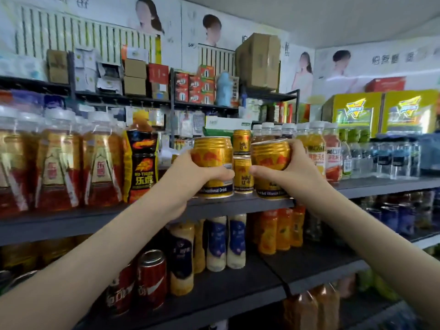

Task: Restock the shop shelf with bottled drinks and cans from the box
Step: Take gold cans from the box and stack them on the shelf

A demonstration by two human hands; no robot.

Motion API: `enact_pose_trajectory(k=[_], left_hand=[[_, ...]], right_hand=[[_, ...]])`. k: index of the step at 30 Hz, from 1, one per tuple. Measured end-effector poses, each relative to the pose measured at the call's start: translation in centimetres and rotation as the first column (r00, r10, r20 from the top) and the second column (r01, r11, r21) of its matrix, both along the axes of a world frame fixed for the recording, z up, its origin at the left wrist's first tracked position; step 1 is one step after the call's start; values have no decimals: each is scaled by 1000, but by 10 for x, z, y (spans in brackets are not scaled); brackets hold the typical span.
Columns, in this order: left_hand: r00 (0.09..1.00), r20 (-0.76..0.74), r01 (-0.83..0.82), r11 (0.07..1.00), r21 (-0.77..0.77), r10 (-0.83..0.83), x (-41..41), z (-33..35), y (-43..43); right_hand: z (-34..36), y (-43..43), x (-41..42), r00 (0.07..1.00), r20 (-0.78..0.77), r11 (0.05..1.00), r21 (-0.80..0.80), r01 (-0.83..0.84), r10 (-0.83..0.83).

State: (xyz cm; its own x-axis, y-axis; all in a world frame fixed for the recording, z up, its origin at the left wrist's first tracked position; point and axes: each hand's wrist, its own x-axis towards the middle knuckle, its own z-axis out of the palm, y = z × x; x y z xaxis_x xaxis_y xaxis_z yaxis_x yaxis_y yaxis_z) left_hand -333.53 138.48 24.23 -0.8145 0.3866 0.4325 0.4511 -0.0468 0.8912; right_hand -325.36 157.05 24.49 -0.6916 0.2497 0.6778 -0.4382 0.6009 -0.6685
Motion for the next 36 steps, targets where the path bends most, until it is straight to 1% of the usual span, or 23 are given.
enact_pose_trajectory(k=[5, 8, 11, 13, 18, 22, 26, 30, 34, 36], left_hand=[[999, -15, -41, 999, 9, 42, -25, 19, 32], [996, -25, -86, 996, 12, 86, -36, 24, 48], [987, -19, -161, 986, 47, 162, -44, 25, 61], [975, -24, -220, 974, 60, 222, -48, 25, 68], [925, -32, -374, 922, 101, 379, -54, 33, 77], [885, -40, -458, 883, 101, 463, -58, 40, 77], [866, -46, -493, 866, 84, 497, -66, 49, 73], [854, -63, -508, 854, 108, 516, -83, 55, 65], [858, -62, -502, 857, 115, 511, -99, 57, 56], [864, -55, -492, 861, 130, 501, -107, 56, 53]], right_hand=[[14, 44, -38, 999, -47, 998, 53, 25, -22], [26, 70, -60, 998, -55, 999, 44, -10, 13], [37, 97, -82, 994, -30, 994, 0, -108, 108], [42, 113, -95, 982, -5, 982, 0, -186, 186], [50, 141, -129, 926, 46, 927, -10, -374, 374], [65, 141, -160, 883, 101, 889, -23, -458, 458], [82, 123, -189, 869, 176, 883, -8, -468, 462], [91, 101, -218, 889, 220, 905, 57, -422, 400], [96, 84, -245, 908, 266, 928, 96, -359, 324], [98, 76, -255, 919, 265, 936, 119, -332, 293]])
